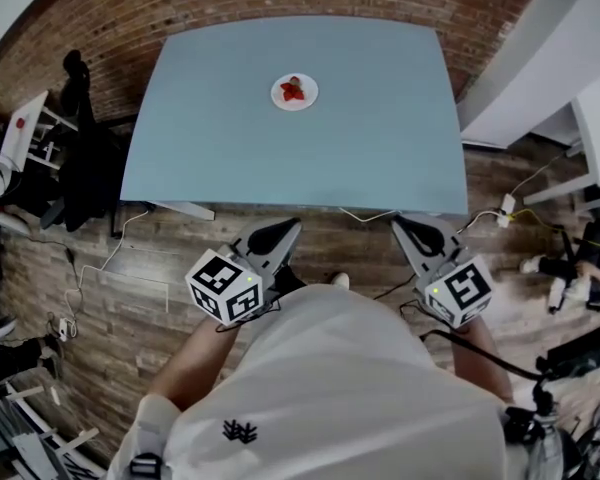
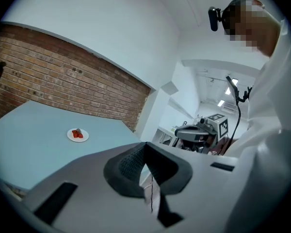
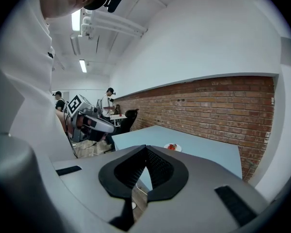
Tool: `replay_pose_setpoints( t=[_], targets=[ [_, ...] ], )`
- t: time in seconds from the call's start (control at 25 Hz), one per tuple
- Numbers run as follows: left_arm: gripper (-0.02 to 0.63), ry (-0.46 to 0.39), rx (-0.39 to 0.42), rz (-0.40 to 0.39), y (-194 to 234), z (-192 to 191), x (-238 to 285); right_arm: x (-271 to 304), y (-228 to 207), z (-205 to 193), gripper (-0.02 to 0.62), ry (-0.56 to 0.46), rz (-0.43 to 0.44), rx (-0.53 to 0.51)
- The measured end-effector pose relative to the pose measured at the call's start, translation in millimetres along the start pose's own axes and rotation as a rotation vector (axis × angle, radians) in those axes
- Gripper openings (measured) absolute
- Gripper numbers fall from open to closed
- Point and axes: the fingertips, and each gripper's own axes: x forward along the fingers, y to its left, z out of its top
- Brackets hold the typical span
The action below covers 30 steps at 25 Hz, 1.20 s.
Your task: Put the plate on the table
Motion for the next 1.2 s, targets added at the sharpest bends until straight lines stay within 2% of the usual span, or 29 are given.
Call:
replay_pose_setpoints(
  t=[0.2,0.44,0.76,1.2],
  targets=[
    [0.002,0.015,-0.006,-0.017,7,-6,11,10,-7,-8,0.008,0.014,0.001,0.010],
    [0.002,0.022,-0.002,-0.041,-7,-7,6,2,6,-6,0.008,0.013,0.016,0.009],
    [0.002,0.017,-0.005,-0.041,-25,-17,-11,-14,31,-5,0.008,-0.005,0.026,-0.008],
    [0.002,0.024,-0.014,-0.048,-27,-22,-4,-18,30,-9,0.008,-0.011,0.030,0.001]
  ],
)
